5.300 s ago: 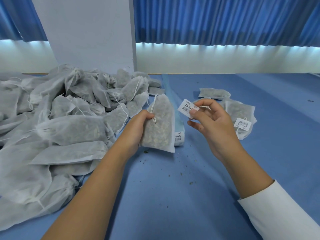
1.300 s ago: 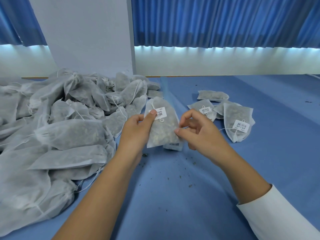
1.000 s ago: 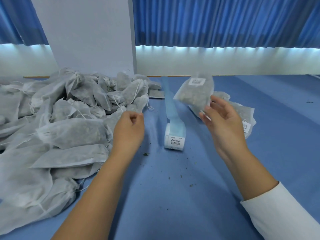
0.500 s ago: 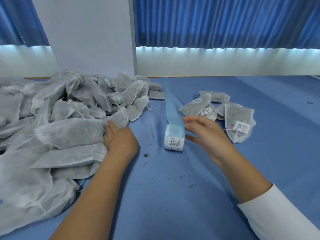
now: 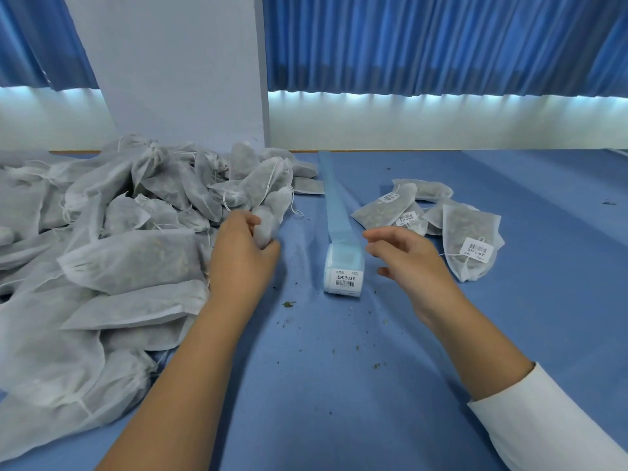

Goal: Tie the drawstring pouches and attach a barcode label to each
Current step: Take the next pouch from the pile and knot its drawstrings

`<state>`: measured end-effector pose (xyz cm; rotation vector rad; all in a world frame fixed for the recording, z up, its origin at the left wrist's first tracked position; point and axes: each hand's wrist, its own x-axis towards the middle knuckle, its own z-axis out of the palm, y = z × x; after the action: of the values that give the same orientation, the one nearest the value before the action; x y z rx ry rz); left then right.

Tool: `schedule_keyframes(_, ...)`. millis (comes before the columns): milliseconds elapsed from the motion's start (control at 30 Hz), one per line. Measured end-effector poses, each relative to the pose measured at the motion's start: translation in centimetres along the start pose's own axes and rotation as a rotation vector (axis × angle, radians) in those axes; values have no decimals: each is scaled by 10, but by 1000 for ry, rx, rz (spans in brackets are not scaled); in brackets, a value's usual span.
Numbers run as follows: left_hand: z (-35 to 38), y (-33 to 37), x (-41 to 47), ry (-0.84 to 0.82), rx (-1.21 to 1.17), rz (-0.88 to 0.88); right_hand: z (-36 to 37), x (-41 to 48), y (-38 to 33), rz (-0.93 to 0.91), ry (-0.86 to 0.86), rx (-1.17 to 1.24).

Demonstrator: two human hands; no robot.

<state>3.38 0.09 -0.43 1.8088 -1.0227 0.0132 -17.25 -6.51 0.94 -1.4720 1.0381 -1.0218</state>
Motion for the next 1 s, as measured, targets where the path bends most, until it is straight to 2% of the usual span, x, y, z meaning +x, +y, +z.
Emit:
schedule_keyframes(100, -6, 15, -5, -77, -298, -37, 0, -2, -1, -80, 16, -50)
schedule_keyframes(300, -18, 33, -4, -232, -812, -362, 2, -7, -1, -262, -22, -193)
schedule_keyframes(400, -21, 35, -4, -328, -956, -360, 5, -11, -2, -325, -108, -197)
schedule_keyframes(567, -22, 34, -2, -402, -1087, -398, 8, -14, -5, -387, -269, -171)
schedule_keyframes(633, -20, 33, -2, -361, -1000, -423, 9, -15, -6, -384, -275, -113)
schedule_keyframes(700, -16, 31, -3, -257, -780, -430, 7, -16, -7, -374, -277, -116)
schedule_keyframes(767, -11, 29, -6, -216, -514, -323, 6, -17, -7, -391, -312, -180)
schedule_keyframes(867, -10, 31, -15, -120, -187, 37, 8, -20, -5, -415, -374, -253)
schedule_keyframes(933, -14, 40, -22, -83, -208, 295, 10, -21, -4, -434, -396, -335)
schedule_keyframes(1000, -18, 50, -29, -196, -266, 442, 12, -23, -3, -446, -412, -384)
